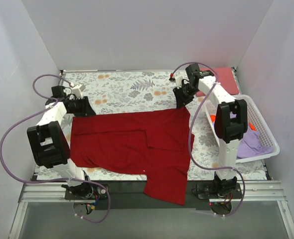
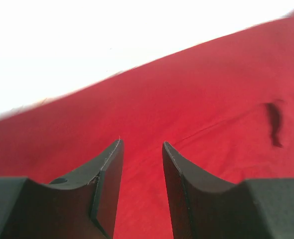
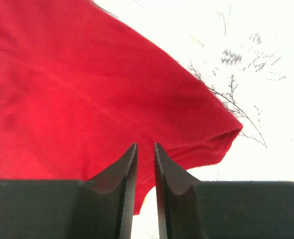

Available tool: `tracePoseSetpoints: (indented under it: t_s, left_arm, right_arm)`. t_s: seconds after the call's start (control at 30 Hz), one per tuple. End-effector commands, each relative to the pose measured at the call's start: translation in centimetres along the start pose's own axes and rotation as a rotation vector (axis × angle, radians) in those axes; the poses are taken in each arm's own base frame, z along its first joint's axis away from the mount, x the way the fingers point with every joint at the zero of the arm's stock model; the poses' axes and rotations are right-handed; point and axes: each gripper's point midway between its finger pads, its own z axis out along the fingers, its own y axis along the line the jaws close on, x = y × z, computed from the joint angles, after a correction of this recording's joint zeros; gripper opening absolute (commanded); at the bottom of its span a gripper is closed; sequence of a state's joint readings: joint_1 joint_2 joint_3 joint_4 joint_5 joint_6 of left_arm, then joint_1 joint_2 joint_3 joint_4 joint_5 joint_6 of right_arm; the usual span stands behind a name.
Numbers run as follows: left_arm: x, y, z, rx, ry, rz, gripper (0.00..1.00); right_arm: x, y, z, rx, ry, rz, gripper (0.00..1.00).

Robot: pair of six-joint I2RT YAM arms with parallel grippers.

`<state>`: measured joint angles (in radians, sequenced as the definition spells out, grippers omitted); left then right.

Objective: Fold and stack the t-shirts
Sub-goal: Fold the tshirt

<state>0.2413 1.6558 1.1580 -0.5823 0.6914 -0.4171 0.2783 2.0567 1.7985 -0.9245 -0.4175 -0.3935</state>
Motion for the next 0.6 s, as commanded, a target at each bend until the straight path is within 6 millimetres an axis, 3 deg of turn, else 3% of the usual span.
tracePoseSetpoints:
  t_s: [0.0, 0.07, 0.23, 0.37, 0.4, 0.47, 0.53, 0.57]
  left_arm:
    - [2.3, 2.8, -1.1, -0.084, 0.090, -0.143, 0.36]
    - [3.5, 5.3, -1.2, -0.150, 0.115, -0.206, 0.36]
    - [5.6, 9.1, -0.6, -0.255, 0.163, -0.282, 0.36]
    - [6.0, 11.8, 0.6, -0.320, 0.190, -0.292, 0.35]
    - [6.9, 12.6, 1.5, -0.329, 0.222, -0.310, 0.35]
    - [5.7, 14.0, 1.9, -0.347, 0.200, -0.298, 0.35]
    - [5.7, 15.2, 3.1, -0.352, 0.206, -0.309, 0.34]
    - [4.0, 16.0, 3.2, -0.359, 0.174, -0.290, 0.34]
  right_arm:
    - [0.8, -1.5, 2.0, 0.072, 0.063, 0.027, 0.25]
    - [1.5, -1.7, 3.0, 0.085, 0.095, 0.027, 0.25]
    - [3.5, -4.0, 5.0, 0.171, 0.179, 0.011, 0.23]
    - [3.6, -6.4, 6.0, 0.245, 0.211, -0.005, 0.20]
    - [3.1, -7.5, 6.4, 0.280, 0.211, -0.019, 0.20]
    - [2.6, -8.6, 6.7, 0.316, 0.209, -0.028, 0.20]
    - [0.8, -10.3, 7.2, 0.363, 0.173, -0.042, 0.20]
    - [0.0, -11.4, 7.0, 0.405, 0.161, -0.048, 0.20]
